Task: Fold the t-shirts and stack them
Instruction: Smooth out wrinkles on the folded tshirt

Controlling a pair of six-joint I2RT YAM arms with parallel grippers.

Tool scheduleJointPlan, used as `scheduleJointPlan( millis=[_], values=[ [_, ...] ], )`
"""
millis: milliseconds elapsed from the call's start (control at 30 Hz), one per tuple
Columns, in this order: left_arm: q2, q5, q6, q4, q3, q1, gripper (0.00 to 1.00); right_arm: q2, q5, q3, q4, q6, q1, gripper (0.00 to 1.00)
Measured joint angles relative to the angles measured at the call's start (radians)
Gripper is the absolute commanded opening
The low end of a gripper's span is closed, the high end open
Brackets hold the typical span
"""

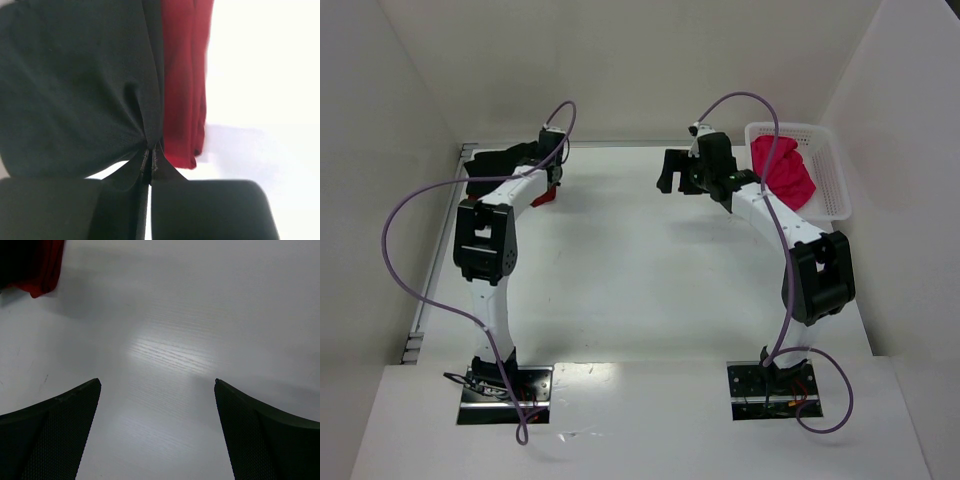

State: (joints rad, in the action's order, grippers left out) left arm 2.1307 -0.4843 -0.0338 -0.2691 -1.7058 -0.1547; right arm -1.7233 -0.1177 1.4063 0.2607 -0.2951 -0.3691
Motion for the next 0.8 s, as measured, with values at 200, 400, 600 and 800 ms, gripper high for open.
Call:
scheduleJointPlan(
  millis=[200, 400, 600, 800],
  values=[
    [0.0, 0.005, -0.018, -0.02, 0.034, -0.014, 0.25, 0.0, 0.001, -0.012, 0.002, 0.001, 0.0, 1.0],
    [0.0, 0.031, -0.062, -0.045, 0.035, -0.014, 0.79, 0.0, 0.001, -0.012, 0.002, 0.001, 0.0, 1.0],
    [-0.015, 0.094, -0.108, -0.116, -0.001, 0.003, 1.0, 0.0, 0.001, -0.012, 0.001, 0.002, 0.0, 1.0],
    [-0.051, 0.129, -0.165, -0.127, -0.136, 0.129, 1.0, 0.0, -0.003, -0.012, -0.013, 0.002, 0.0, 1.0]
  ],
)
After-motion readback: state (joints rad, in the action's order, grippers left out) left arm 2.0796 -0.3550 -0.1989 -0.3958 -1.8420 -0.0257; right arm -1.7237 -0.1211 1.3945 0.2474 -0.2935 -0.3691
